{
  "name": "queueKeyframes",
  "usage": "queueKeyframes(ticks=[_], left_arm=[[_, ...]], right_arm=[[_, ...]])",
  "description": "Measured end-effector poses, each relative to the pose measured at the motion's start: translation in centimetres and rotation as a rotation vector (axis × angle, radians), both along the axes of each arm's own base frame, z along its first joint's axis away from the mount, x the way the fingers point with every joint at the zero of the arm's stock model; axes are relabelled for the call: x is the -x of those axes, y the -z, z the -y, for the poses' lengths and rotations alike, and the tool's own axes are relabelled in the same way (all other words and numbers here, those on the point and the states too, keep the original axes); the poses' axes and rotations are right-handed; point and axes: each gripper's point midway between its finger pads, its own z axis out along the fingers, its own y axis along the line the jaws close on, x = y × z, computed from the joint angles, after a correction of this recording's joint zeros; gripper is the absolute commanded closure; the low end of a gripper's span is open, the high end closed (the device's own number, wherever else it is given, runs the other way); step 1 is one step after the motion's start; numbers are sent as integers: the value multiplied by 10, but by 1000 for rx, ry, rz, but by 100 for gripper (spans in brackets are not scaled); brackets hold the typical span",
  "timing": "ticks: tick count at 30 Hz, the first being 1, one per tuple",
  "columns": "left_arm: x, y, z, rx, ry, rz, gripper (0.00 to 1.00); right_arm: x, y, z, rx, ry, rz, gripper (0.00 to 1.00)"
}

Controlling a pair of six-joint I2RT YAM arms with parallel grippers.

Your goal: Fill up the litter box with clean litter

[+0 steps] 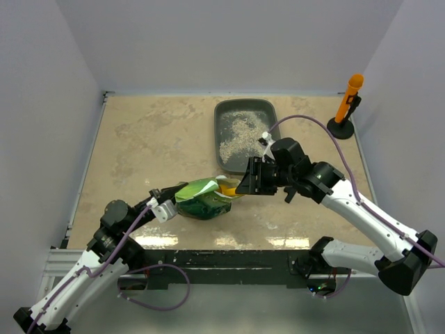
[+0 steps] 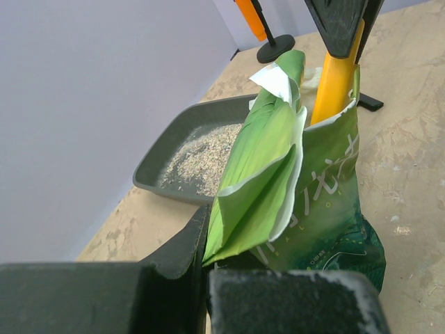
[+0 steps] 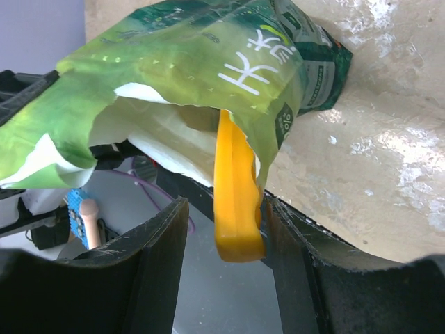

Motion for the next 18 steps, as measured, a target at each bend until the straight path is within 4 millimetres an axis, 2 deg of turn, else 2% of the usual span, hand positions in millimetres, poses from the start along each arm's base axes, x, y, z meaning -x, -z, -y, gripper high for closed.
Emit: queueKeyframes(ticks=[3,7,13,16,18], left_arm=[[0,0,0,0,0,0,100],[0,0,0,0,0,0,100],[0,0,0,0,0,0,100],[0,0,0,0,0,0,100],[0,0,0,0,0,0,100]], right_arm=[[1,7,2,15,7,-9,50],[2,13,3,26,18,-19,59],[1,10,1,13,28,-13,61],[0,8,0,6,34,-5,68],[-1,8,1,7,39,0,78]])
